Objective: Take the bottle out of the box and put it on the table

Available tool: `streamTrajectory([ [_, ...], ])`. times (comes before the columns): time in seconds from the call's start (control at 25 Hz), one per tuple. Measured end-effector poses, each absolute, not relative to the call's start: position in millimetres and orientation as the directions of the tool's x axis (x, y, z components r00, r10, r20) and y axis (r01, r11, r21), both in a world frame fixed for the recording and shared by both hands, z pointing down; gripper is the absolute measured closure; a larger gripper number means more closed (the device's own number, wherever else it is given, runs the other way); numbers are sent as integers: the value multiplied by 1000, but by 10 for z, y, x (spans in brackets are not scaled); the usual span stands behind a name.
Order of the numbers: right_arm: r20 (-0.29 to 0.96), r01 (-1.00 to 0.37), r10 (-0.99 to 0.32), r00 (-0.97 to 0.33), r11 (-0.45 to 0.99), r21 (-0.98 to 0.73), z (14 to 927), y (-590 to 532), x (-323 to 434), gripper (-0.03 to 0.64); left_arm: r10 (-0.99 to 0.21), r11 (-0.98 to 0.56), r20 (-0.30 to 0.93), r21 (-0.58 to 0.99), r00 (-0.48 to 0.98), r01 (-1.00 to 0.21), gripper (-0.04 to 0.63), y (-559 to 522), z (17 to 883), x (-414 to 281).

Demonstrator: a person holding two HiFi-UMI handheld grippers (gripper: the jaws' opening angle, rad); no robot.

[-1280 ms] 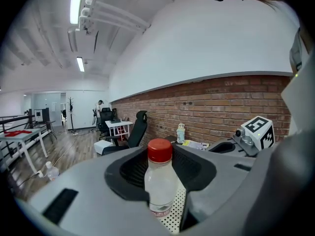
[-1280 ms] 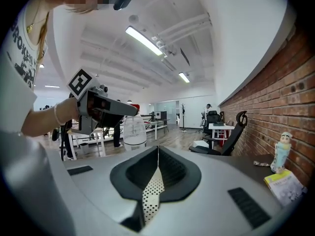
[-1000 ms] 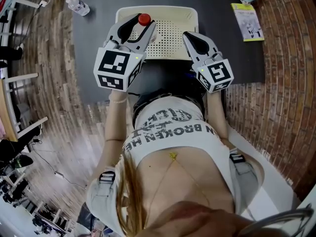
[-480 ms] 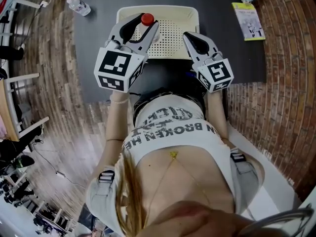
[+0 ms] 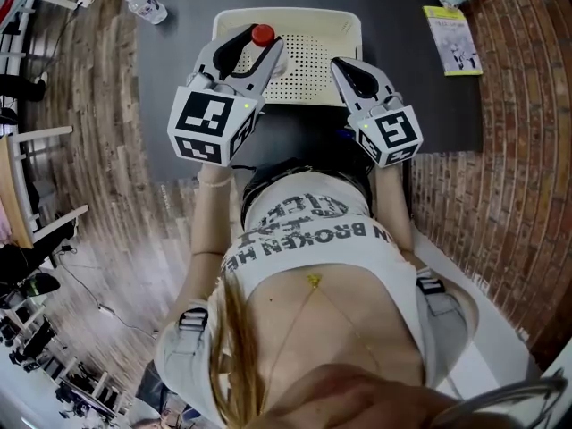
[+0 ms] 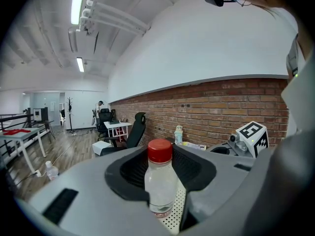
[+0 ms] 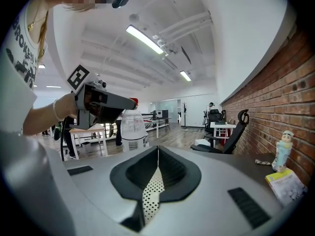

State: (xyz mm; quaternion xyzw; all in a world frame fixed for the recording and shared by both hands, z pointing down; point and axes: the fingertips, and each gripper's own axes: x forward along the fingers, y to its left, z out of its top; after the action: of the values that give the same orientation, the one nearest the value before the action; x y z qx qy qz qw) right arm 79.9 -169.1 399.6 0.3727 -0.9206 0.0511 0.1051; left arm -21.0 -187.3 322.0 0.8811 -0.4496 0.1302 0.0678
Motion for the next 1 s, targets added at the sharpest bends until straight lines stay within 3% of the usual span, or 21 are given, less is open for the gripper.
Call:
streamTrajectory([
  [1.0,265,-699,-672,-691,715,-6,4057,-1578,242,607,-906,-324,288,-1,310,-946,440,-1775,3241,-2011],
])
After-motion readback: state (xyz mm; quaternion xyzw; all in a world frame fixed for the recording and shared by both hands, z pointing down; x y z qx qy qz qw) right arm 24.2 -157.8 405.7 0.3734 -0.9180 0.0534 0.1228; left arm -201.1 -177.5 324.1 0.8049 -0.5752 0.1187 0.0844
